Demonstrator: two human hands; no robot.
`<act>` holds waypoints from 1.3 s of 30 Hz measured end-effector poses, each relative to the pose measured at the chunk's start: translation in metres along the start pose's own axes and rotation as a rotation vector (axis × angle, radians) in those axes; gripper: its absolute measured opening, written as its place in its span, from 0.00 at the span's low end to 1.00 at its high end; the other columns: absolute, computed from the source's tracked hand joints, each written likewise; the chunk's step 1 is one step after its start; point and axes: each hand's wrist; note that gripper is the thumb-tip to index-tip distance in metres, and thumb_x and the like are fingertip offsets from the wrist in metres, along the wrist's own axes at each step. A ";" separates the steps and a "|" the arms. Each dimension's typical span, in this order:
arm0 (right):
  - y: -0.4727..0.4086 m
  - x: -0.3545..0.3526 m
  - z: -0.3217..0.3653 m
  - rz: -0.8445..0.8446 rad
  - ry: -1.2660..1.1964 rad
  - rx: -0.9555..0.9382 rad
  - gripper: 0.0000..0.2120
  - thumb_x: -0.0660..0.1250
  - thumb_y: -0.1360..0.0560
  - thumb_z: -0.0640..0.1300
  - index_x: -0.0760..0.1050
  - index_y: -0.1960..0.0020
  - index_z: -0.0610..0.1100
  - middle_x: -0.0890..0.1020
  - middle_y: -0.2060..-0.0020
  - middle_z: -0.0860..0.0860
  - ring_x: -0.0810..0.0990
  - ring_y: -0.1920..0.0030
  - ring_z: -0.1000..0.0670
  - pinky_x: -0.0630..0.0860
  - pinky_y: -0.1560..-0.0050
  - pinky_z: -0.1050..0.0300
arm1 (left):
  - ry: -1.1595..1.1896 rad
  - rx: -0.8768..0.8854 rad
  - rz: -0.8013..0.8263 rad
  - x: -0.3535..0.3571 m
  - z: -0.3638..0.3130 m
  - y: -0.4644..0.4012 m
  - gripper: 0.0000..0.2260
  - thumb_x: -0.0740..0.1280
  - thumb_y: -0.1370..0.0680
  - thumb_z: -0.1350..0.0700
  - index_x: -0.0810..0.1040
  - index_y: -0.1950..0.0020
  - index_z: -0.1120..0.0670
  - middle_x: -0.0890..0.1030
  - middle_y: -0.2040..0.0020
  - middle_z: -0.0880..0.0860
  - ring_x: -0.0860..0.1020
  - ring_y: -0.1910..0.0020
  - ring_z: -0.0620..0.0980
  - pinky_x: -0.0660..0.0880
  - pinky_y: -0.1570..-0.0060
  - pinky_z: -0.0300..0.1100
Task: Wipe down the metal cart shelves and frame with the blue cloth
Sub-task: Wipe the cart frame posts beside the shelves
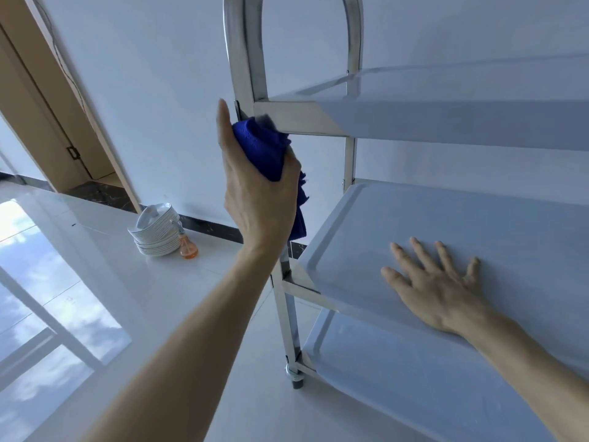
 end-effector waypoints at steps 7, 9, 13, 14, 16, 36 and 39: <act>-0.007 0.002 0.003 -0.013 0.002 0.003 0.30 0.39 0.21 0.68 0.39 0.21 0.62 0.39 0.20 0.56 0.37 0.20 0.43 0.38 0.27 0.27 | -0.082 -0.175 0.033 -0.003 0.070 0.065 0.39 0.72 0.27 0.51 0.51 0.26 0.31 0.76 0.36 0.46 0.82 0.53 0.50 0.80 0.50 0.58; -0.011 0.002 0.003 -0.014 0.002 0.008 0.30 0.39 0.20 0.68 0.40 0.21 0.62 0.39 0.20 0.57 0.37 0.20 0.43 0.38 0.27 0.27 | -0.104 -0.207 0.060 -0.003 0.084 0.075 0.39 0.71 0.26 0.50 0.49 0.27 0.27 0.76 0.35 0.49 0.82 0.56 0.54 0.81 0.55 0.59; -0.019 0.002 0.001 -0.016 -0.012 0.026 0.30 0.39 0.21 0.68 0.40 0.21 0.63 0.39 0.20 0.57 0.37 0.20 0.44 0.38 0.27 0.27 | -0.121 -0.250 0.167 0.000 0.096 0.069 0.39 0.68 0.26 0.47 0.44 0.28 0.26 0.80 0.39 0.53 0.84 0.65 0.57 0.81 0.61 0.59; -0.022 0.001 0.000 -0.017 -0.018 0.032 0.30 0.39 0.21 0.68 0.40 0.21 0.63 0.39 0.20 0.57 0.37 0.20 0.44 0.37 0.27 0.27 | -0.152 -0.253 0.202 0.001 0.097 0.068 0.38 0.67 0.25 0.47 0.43 0.27 0.28 0.80 0.41 0.52 0.84 0.65 0.55 0.81 0.59 0.58; -0.026 0.000 -0.001 -0.020 -0.023 0.044 0.30 0.40 0.21 0.68 0.41 0.21 0.63 0.39 0.20 0.57 0.37 0.20 0.44 0.37 0.27 0.28 | -0.257 -0.202 0.254 0.002 0.099 0.068 0.37 0.65 0.23 0.45 0.42 0.25 0.35 0.79 0.39 0.52 0.83 0.56 0.55 0.79 0.54 0.55; -0.038 -0.006 0.001 -0.070 -0.136 0.114 0.29 0.45 0.21 0.68 0.50 0.21 0.64 0.47 0.20 0.60 0.42 0.20 0.50 0.37 0.25 0.32 | 0.095 -0.295 0.610 -0.046 0.068 0.073 0.21 0.73 0.26 0.51 0.65 0.39 0.43 0.80 0.53 0.38 0.83 0.61 0.45 0.82 0.61 0.52; -0.038 -0.016 -0.003 -0.139 -0.312 0.092 0.25 0.50 0.19 0.65 0.62 0.24 0.60 0.61 0.22 0.59 0.58 0.22 0.51 0.48 0.24 0.37 | 0.152 -0.196 0.691 -0.026 0.053 0.071 0.23 0.73 0.26 0.49 0.65 0.37 0.44 0.79 0.51 0.36 0.83 0.57 0.42 0.82 0.58 0.51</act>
Point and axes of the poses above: each hand's wrist, its own y-axis away from the middle knuckle, its own x-axis out of the palm, z = x × y
